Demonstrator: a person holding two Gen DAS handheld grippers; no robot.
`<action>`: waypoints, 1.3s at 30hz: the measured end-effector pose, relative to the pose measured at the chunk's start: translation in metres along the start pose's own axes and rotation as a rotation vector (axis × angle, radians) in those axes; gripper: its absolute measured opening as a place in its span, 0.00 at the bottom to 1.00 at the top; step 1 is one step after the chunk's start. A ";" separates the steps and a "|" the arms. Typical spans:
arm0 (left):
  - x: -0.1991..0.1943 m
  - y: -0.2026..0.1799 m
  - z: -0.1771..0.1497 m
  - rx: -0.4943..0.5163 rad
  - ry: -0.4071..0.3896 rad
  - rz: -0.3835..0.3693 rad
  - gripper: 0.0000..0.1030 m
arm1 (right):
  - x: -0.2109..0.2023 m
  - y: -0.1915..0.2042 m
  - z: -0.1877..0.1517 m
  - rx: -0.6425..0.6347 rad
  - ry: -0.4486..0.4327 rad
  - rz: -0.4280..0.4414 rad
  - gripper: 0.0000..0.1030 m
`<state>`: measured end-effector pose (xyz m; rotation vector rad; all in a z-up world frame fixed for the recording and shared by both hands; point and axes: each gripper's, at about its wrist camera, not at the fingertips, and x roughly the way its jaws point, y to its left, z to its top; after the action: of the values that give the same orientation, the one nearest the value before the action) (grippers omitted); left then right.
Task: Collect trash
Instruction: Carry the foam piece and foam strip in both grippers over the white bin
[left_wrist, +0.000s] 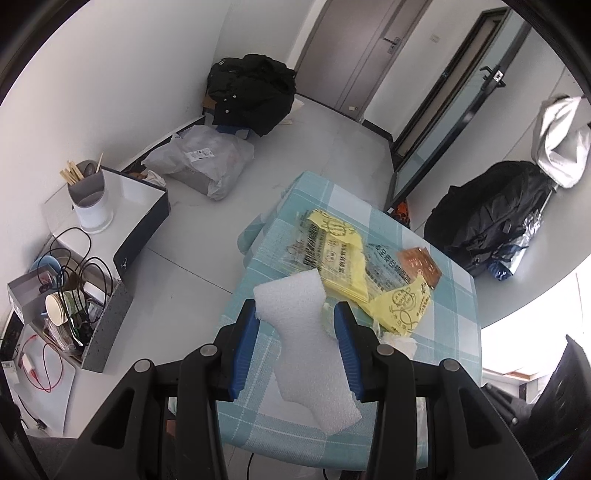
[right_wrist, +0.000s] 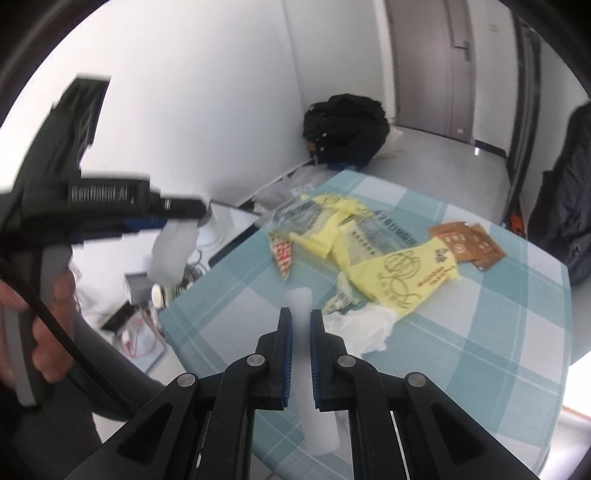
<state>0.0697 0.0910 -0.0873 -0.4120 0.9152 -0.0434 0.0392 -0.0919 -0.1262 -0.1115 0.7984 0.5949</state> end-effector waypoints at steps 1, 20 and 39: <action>0.000 -0.001 -0.001 -0.007 0.004 -0.001 0.36 | -0.003 -0.004 0.001 0.018 -0.005 0.012 0.07; -0.027 -0.072 -0.014 0.108 -0.058 0.009 0.36 | -0.072 -0.052 0.001 0.173 -0.156 0.032 0.07; -0.043 -0.202 -0.005 0.269 -0.101 -0.138 0.36 | -0.208 -0.111 0.032 0.181 -0.384 -0.094 0.07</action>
<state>0.0671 -0.0881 0.0165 -0.2238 0.7676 -0.2673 0.0063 -0.2696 0.0281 0.1281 0.4677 0.4345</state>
